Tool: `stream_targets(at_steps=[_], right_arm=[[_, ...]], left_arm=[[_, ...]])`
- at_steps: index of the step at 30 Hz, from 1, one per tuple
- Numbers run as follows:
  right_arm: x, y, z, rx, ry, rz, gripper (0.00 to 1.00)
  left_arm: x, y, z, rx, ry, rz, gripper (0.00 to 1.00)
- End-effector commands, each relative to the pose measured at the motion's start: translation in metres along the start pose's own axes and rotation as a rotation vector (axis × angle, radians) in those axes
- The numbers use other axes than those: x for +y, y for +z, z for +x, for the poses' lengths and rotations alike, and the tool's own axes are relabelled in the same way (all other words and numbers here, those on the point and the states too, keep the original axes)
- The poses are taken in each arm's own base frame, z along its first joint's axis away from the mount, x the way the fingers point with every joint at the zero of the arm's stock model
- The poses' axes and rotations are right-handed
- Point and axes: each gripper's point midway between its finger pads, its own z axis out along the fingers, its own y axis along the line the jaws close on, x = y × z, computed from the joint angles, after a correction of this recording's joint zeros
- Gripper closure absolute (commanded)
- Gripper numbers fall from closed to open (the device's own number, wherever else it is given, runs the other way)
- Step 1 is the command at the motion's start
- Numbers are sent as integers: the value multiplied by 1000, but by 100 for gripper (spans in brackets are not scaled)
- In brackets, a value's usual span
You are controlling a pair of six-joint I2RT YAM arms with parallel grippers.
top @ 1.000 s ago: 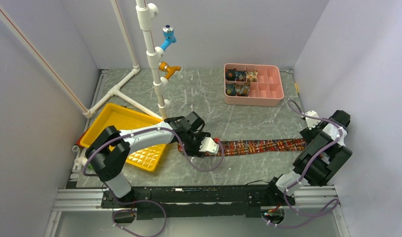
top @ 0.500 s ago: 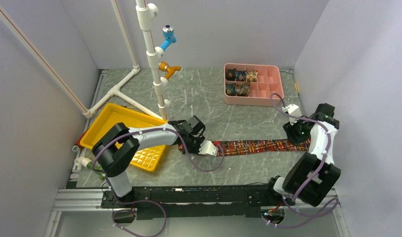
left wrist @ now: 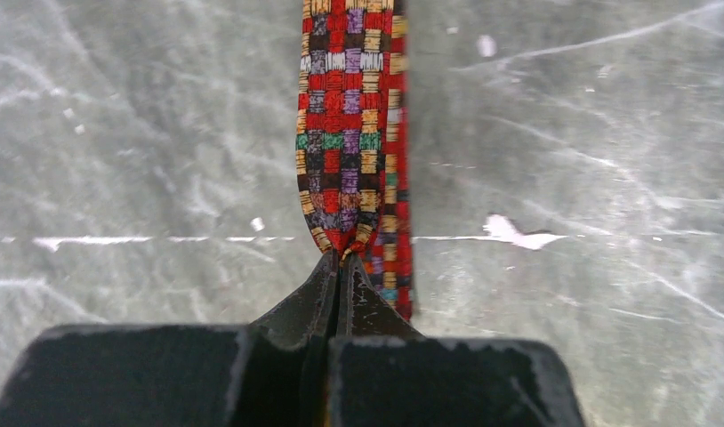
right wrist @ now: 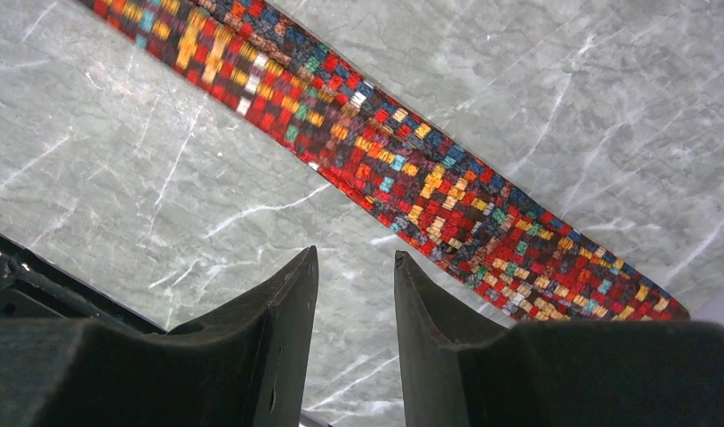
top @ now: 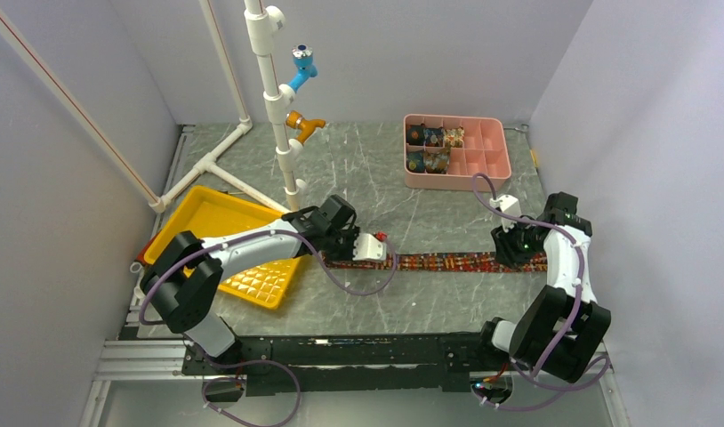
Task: Roll the ties
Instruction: Flatten out the tie at the center of the board.
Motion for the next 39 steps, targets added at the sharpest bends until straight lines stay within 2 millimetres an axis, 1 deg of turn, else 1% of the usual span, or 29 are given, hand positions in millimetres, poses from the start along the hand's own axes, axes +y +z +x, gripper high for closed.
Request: stream_targets(at_steps=[1, 4, 5, 7, 8, 11, 14, 16, 19, 20, 22, 23, 24, 26, 27, 29, 34, 37, 39], right_arm=[[14, 13, -10, -51, 4, -47, 62], [19, 20, -11, -46, -3, -63, 62], [21, 21, -11, -46, -6, -67, 62], [24, 23, -12, -45, -14, -78, 61], [25, 23, -13, -46, -21, -84, 61], [30, 25, -15, -46, -45, -103, 59], [29, 26, -16, -42, -77, -95, 59], [29, 28, -15, -34, -93, -101, 59], [26, 29, -14, -14, -93, -101, 58], [24, 28, -14, -5, -91, -99, 58], [20, 26, -10, 19, -90, -81, 57], [18, 25, -9, 24, -94, -68, 56], [17, 24, -9, 25, -102, -61, 52], [18, 22, -11, 13, -110, -56, 42], [19, 23, -13, 4, -110, -61, 36], [24, 26, -17, -14, -114, -76, 30], [34, 41, -29, -30, -102, -117, 29], [41, 48, -37, -37, -118, -142, 30], [46, 55, -40, -32, -148, -153, 29]], left_arm=[[10, 2, 10, 6, -31, -55, 100], [-5, 10, 20, 32, -24, 24, 100], [-11, 12, 21, 33, -25, 58, 97], [-24, 13, 19, 16, -27, 125, 92], [-28, 13, 17, 3, -23, 144, 92], [-32, 10, 14, -14, -11, 167, 88], [-33, 8, 19, 2, -7, 181, 90], [-29, 9, 23, 23, -6, 163, 88], [-19, 10, 30, 67, -17, 134, 61], [-16, 10, 30, 74, -21, 124, 54], [-13, 6, 27, 56, -24, 114, 45], [-12, 4, 23, 36, -20, 113, 36], [-13, 2, 17, 8, -15, 119, 25], [-14, -1, 6, -43, -9, 125, 7], [-15, -1, 1, -63, -13, 133, 1], [-16, 2, -3, -80, -29, 150, 1], [-15, 17, -5, -70, -39, 164, 1], [-14, 28, 2, -22, -54, 174, 1], [-14, 34, 3, -3, -64, 188, 5]])
